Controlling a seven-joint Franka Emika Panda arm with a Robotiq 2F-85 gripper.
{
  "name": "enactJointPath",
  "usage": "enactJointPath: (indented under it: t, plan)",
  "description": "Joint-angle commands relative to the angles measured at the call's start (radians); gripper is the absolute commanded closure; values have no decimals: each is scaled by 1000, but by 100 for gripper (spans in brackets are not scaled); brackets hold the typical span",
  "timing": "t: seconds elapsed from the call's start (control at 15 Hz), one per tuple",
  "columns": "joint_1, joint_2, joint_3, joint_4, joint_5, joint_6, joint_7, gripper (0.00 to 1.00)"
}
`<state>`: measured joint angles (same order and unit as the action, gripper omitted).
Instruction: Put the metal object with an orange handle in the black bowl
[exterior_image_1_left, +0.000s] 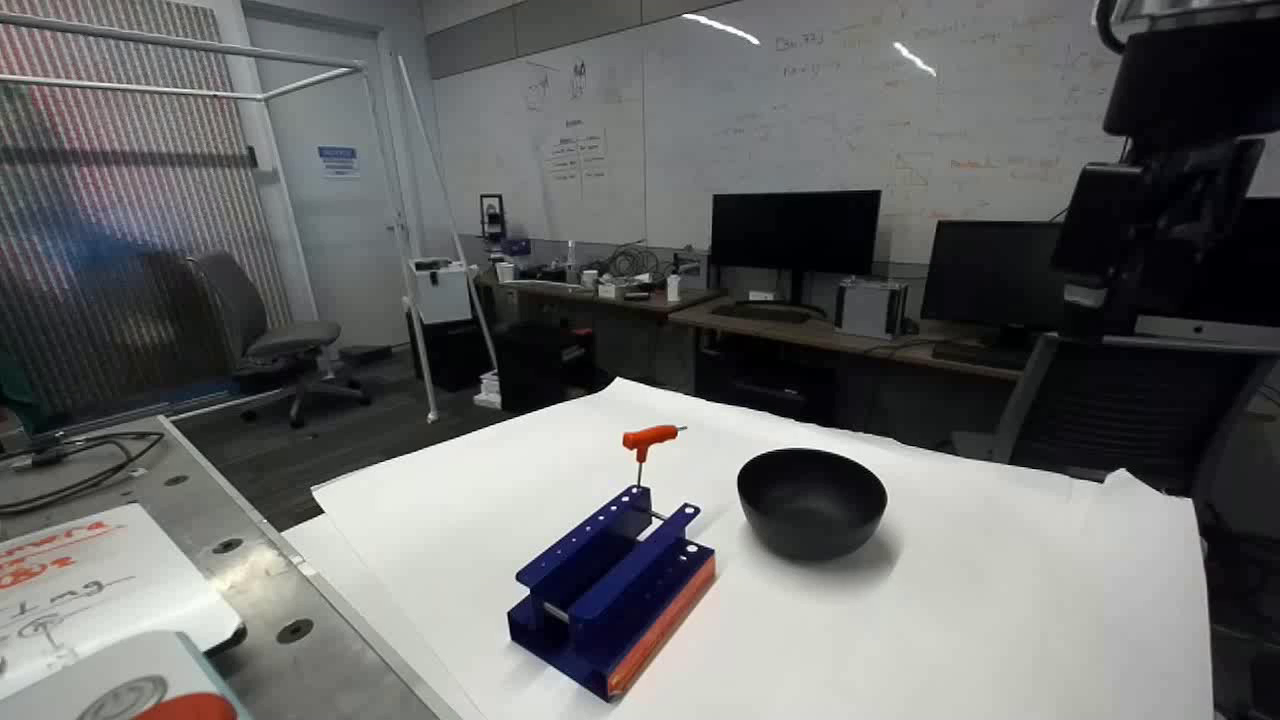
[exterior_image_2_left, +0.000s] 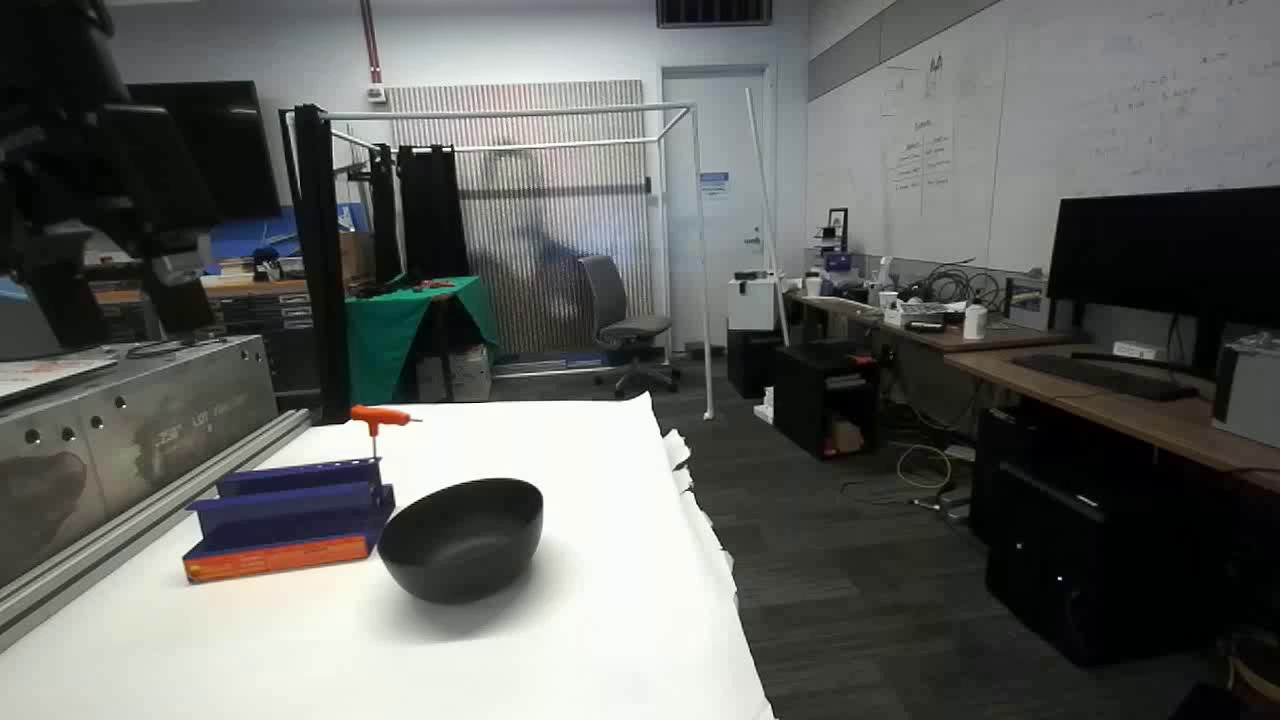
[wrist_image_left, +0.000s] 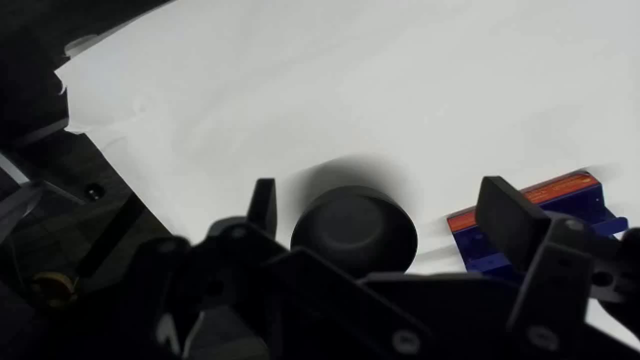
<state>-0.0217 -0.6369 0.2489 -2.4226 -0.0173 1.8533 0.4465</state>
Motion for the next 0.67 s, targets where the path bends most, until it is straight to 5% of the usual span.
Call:
enactJointPath:
  t: [0.0,0.33,0.6]
  plan:
    - [13,3,-10,7,-7,-2,6,0]
    - [12,-4,-10,19,-7,-2,6,0]
    - [8,180,-17,137,-34,93,-70,0]
